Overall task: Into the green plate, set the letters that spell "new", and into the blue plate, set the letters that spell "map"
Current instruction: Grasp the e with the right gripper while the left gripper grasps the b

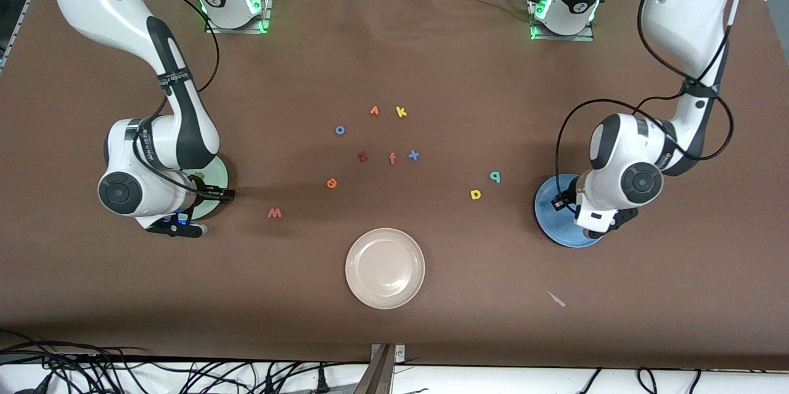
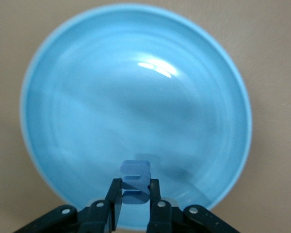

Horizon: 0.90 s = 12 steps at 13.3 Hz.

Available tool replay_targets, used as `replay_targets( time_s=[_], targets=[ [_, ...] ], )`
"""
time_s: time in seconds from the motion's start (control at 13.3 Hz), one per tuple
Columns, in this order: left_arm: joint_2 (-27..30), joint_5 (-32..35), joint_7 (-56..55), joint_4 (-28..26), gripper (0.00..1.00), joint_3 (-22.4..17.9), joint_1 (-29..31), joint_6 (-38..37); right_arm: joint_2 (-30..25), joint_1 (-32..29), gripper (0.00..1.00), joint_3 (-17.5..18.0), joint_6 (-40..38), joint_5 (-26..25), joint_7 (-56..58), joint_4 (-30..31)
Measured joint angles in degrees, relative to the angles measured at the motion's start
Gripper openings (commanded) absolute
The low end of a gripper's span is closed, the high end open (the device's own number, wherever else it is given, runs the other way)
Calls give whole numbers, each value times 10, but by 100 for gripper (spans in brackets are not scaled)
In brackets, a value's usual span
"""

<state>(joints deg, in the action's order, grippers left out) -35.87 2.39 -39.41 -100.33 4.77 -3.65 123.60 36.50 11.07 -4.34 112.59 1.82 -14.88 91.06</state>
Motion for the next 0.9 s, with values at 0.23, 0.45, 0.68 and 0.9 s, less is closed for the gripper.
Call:
replay_targets(
  time_s=[0.23,0.45,0.68,0.9],
  targets=[
    [-22,0,0,3,99,0,3,14,1,37,100,8,37,29,-85,0],
    [-9,0,3,12,99,0,5,11,7,91,100,11,83,30,-217,2],
    [22,0,1,15,99,11,5,-34,19,130,100,12,120,33,-310,3],
    [51,-1,-44,5,99,70,5,-69,30,162,100,13,158,78,-346,3]
  ],
)
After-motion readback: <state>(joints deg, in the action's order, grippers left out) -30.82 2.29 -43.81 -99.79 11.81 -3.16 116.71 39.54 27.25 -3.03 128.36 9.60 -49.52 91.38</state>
